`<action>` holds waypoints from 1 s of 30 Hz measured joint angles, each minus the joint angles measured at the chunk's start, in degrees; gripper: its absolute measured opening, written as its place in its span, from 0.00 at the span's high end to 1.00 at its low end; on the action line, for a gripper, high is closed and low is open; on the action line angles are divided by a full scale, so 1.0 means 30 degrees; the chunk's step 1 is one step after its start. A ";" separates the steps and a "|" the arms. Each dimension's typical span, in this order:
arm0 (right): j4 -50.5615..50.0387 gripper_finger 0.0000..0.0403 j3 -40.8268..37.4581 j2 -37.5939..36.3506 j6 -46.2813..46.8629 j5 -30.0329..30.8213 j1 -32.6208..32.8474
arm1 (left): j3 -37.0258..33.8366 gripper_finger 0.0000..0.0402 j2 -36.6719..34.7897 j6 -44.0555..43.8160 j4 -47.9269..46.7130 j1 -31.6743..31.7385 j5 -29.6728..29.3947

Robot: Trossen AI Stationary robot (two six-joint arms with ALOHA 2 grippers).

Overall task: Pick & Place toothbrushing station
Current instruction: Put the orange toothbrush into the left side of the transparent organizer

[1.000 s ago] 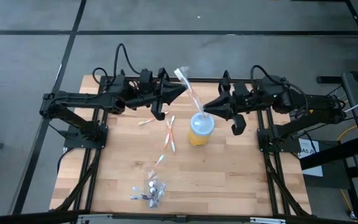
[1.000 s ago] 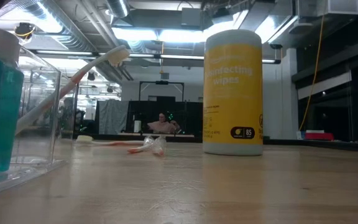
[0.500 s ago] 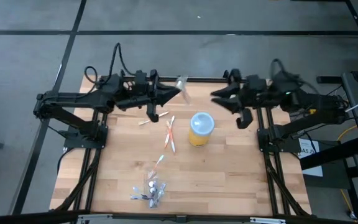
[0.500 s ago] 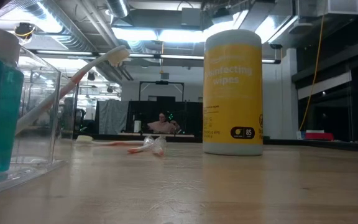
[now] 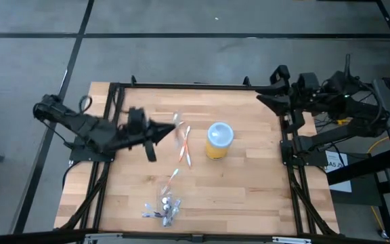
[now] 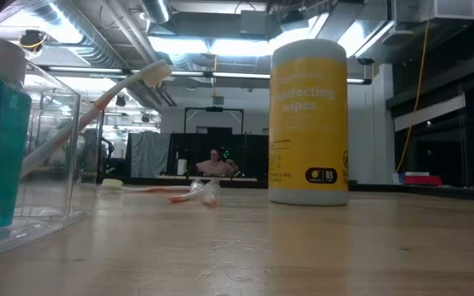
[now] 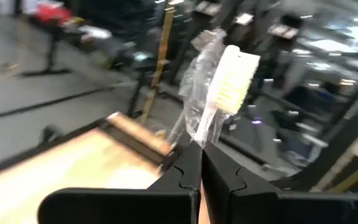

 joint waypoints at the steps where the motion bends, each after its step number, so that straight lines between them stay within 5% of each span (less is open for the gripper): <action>1: 0.0001 0.75 0.0000 -0.0065 0.0000 -0.0006 0.0007 | 0.0000 1.00 0.0135 -0.0801 -0.0595 -0.0760 -0.1358; 6: 0.0004 0.75 0.0000 -0.0173 0.0164 -0.0045 0.0015 | -0.0007 1.00 0.1117 -0.6499 -0.3739 -0.3983 -0.6845; 10: 0.0001 0.75 0.0000 -0.0175 0.0518 -0.0080 0.0022 | -0.0007 1.00 0.2084 -1.0947 -0.6107 -0.5518 -0.9009; 30: 0.0170 0.75 0.0000 -0.0126 0.2234 0.1494 0.1319 | -0.0007 1.00 0.7787 -2.8870 -1.6465 -0.9996 -0.9442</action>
